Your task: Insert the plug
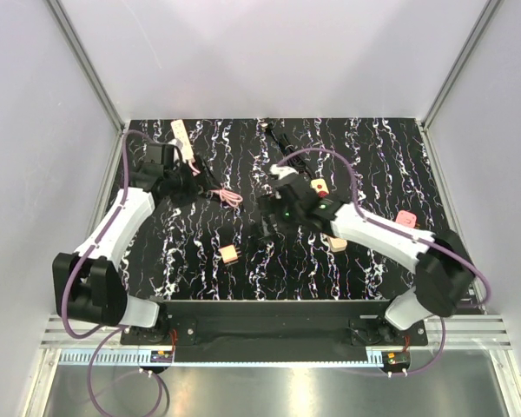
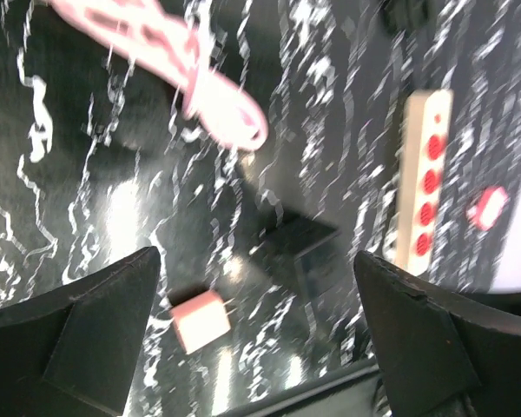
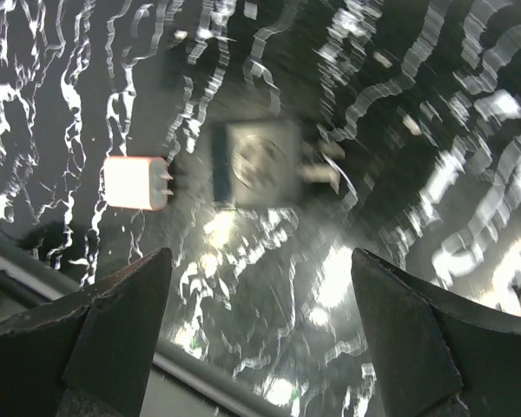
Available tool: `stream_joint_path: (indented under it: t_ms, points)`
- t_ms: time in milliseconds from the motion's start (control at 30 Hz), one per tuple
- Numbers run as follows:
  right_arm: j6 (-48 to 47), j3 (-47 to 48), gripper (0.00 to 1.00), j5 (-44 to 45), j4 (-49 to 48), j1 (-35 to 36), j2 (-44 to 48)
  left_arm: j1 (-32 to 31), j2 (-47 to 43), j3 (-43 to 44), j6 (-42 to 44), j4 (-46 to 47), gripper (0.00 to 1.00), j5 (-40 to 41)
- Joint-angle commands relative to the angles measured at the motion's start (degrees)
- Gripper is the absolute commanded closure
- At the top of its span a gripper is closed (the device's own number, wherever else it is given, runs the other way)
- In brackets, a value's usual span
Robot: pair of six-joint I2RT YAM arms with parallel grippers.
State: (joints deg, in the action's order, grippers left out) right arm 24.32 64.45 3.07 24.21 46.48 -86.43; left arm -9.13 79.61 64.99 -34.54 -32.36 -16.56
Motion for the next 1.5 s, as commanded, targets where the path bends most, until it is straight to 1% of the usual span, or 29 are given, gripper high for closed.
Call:
stream_joint_path:
  t_ms: [0, 133, 200, 233, 300, 333, 467, 567, 600, 700, 800, 833, 900, 933, 967, 1000, 1033, 1067, 1100, 1167, 1200, 1267, 1300, 1367, 1400, 1467]
  points:
    - [-7.87, 5.07, 0.09, 1.41, -1.53, 2.21, -5.05, 0.25, 0.36, -2.06, 4.83, -0.95, 0.01, -2.52]
    - [-9.98, 9.73, 0.1, 3.08, 0.75, 3.09, -12.07, 0.51, 0.37, -3.03, 7.56, -0.78, 0.01, -1.37]
    - [-11.65, 11.48, 0.11, 3.96, 1.45, 3.35, -14.37, 0.6, 0.72, -3.2, 7.91, -0.6, 0.01, -2.6]
    - [-12.27, 12.1, 0.15, 4.57, 2.94, 3.53, -16.47, 0.51, 0.98, -3.2, 8.18, -0.43, 0.01, -3.21]
    - [-15.69, 13.16, 0.18, 7.2, 4.7, 3.79, -17.8, 0.6, 1.51, -3.2, 8.35, -0.34, 0.01, -4.27]
    - [-16.66, 12.99, 0.19, 10.87, 6.19, 3.79, -18.33, 0.6, 1.77, -3.29, 8.35, -0.16, 0.01, -4.45]
    - [-21.93, 8.6, 0.2, 20.46, 7.08, 3.71, -16.05, 0.6, 2.04, -3.73, 8.62, 0.1, 0.01, -6.11]
    - [-22.47, 5.35, 0.22, 27.05, 8.84, 3.36, -13.59, 0.6, 2.12, -3.73, 8.97, 0.19, 0.01, -6.12]
    - [-22.12, 3.95, 0.23, 27.95, 9.71, 3.01, -11.67, 0.51, 2.21, -3.73, 8.97, 0.1, 0.01, -6.21]
    - [-20.01, 2.53, 0.25, 28.31, 10.24, 2.04, -8.85, 0.51, 2.48, -3.73, 9.06, 0.28, 0.01, -6.29]
    - [-17.99, 3.66, 0.26, 26.64, 11.21, 2.04, -6.04, 0.51, 2.65, -3.64, 9.06, 0.19, 0.02, -6.3]
    - [-14.59, 4.19, 0.26, 25.07, 11.13, 2.12, -5.59, 0.51, 2.48, -3.56, 9.14, 0.19, 0.02, -6.38]
    - [-6.26, 6.64, 0.26, 25.4, 11.91, 2.04, -5.59, 0.51, 2.13, -3.64, 9.06, 0.28, 0.01, -6.29]
    - [-1.43, 7.18, 0.22, 24.45, 12.18, 2.04, -5.59, 0.51, 1.86, -3.64, 9.14, 0.19, 0.01, -6.21]
    - [5.67, 7.19, 0.19, 22.35, 11.75, 2.12, -5.59, 0.51, 1.77, -3.64, 9.14, 0.19, 0.01, -6.29]
    - [6.96, 2.84, 0.17, 19.55, 3.74, 2.3, -4.11, 0.51, 1.69, -3.56, 9.23, 0.28, 0.01, -6.38]
    - [6.89, -0.86, 0.1, 16.99, -2.44, 2.47, -2.79, 0.51, 1.51, -3.56, 9.23, 0.19, 0.01, -6.38]
    - [6.62, -4.99, 0.09, 16.01, -8.67, 2.91, -1.38, 0.51, 1.42, -3.56, 9.41, 0.19, 0.01, -6.64]
    - [5.75, -13.56, 0.08, 15.83, -21.7, 2.83, 0.98, 0.51, 1.25, -3.56, 9.41, 0.19, 0.01, -6.82]
    - [0.33, -20.64, 0.07, 17.66, -33.47, 2.83, 2.4, 0.51, 1.16, -3.82, 9.5, 0.45, 0.01, -7.61]
    - [-0.75, -25.29, 0.06, 18.63, -41.18, 2.83, 2.67, 0.51, 1.07, -3.99, 9.24, 0.63, 0.01, -7.79]
    - [-3.99, -27.17, 0.05, 19.96, -44.93, 2.83, 1.63, 0.51, 0.98, -4.0, 9.06, 0.8, 0.01, -8.49]
    - [-4.71, -28.22, 0.05, 19.52, -48.6, 2.91, -0.21, 0.51, 0.98, -4.0, 8.88, 1.07, 0.01, -8.84]
    - [-5.07, -29.37, 0.03, 18.03, -52.92, 2.92, -2.06, 0.51, 1.07, -3.73, 8.88, 1.33, 0.01, -9.19]
    - [-5.5, -30.68, 0.03, 17.15, -57.82, 2.92, -3.81, 0.51, 0.98, -3.64, 8.71, 1.33, 0.01, -9.28]
    - [-6.65, -31.92, 0.02, 17.05, -62.68, 2.92, -5.75, 0.51, 0.98, -3.91, 8.71, 1.33, 0.01, -9.37]
